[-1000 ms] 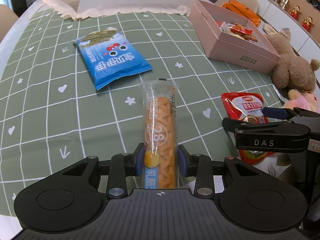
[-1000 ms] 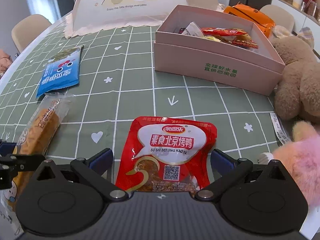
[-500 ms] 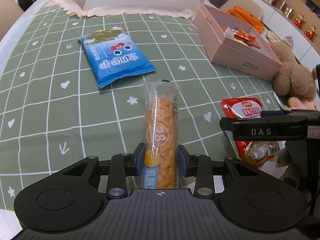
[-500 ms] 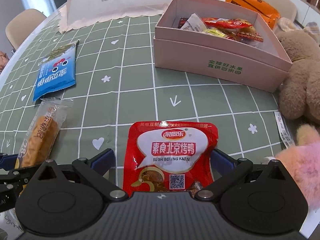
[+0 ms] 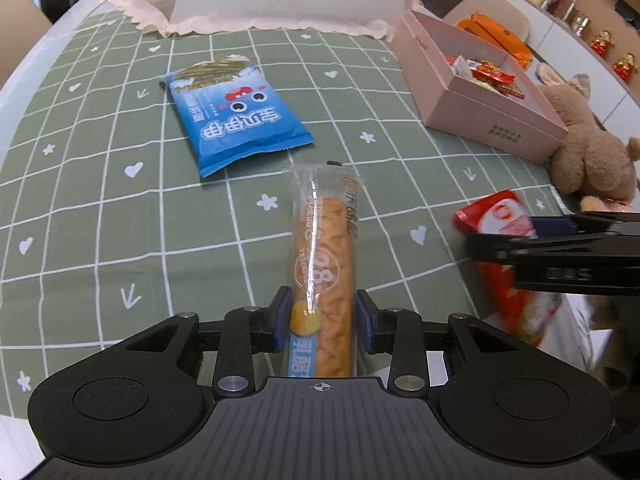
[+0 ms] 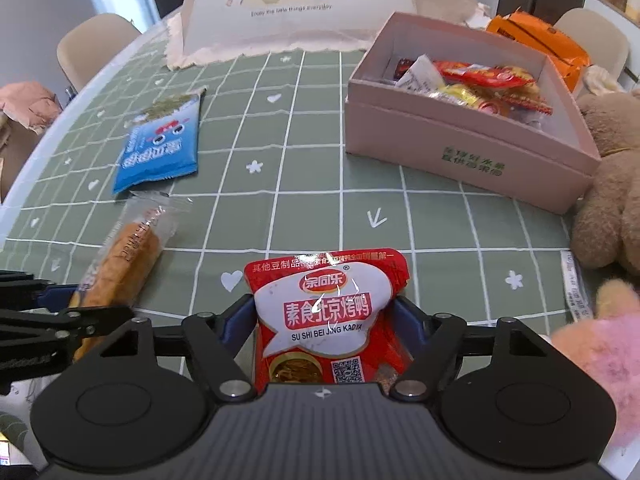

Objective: Organize snacks
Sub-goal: 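Drop the bread-stick packet into the pink box with the left gripper while the right drops the duck packet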

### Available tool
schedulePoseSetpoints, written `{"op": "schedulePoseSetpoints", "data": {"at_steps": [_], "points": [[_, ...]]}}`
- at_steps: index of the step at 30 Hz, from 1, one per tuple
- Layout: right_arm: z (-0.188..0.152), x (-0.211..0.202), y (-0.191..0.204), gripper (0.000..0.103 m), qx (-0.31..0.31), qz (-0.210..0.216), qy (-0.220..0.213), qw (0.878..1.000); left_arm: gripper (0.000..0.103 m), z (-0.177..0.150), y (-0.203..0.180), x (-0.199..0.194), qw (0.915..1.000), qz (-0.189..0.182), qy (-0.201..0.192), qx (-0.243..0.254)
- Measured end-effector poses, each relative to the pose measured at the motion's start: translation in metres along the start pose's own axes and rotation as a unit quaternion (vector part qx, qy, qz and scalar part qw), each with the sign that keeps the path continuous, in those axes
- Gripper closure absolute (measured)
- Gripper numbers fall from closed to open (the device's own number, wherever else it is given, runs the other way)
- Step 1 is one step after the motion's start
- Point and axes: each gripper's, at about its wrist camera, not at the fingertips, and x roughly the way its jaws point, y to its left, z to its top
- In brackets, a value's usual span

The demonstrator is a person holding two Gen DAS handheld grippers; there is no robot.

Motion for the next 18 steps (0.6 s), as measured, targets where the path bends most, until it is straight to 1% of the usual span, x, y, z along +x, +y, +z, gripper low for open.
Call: {"op": "schedulePoseSetpoints", "data": {"at_steps": [4, 6, 8, 10, 11, 13, 14, 16, 18], "points": [[0.001, -0.021, -0.007, 0.030, 0.011, 0.008, -0.019, 1.000, 0.069, 0.002, 0.000, 0.000, 0.9999, 0.005, 0.000, -0.010], [0.003, -0.032, -0.013, 0.030, 0.016, 0.010, -0.029, 0.999, 0.070, 0.004, -0.002, -0.004, 1.0000, 0.004, -0.007, -0.005], [0.006, -0.047, -0.019, 0.030, 0.020, 0.007, -0.041, 0.999, 0.070, 0.011, -0.006, -0.019, 0.9995, -0.010, -0.029, -0.003], [0.009, -0.063, -0.028, 0.030, 0.023, 0.005, -0.057, 0.998, 0.071, 0.032, -0.009, -0.045, 0.9971, -0.045, -0.059, -0.017], [0.012, -0.074, -0.035, 0.030, 0.025, 0.002, -0.070, 0.997, 0.071, 0.050, -0.014, -0.064, 0.9936, -0.070, -0.087, -0.013], [0.018, -0.091, -0.046, 0.030, 0.033, -0.010, -0.090, 0.995, 0.070, 0.084, -0.028, -0.094, 0.9861, -0.098, -0.133, 0.013], [0.021, -0.101, -0.053, 0.030, 0.037, -0.016, -0.102, 0.994, 0.070, 0.106, -0.038, -0.111, 0.9800, -0.111, -0.163, 0.030], [0.026, -0.118, -0.064, 0.030, 0.045, -0.029, -0.124, 0.991, 0.070, 0.141, -0.057, -0.132, 0.9699, -0.126, -0.202, 0.050], [0.030, -0.133, -0.075, 0.030, 0.048, -0.039, -0.144, 0.988, 0.070, 0.179, -0.080, -0.147, 0.9611, -0.141, -0.228, 0.066]]}}
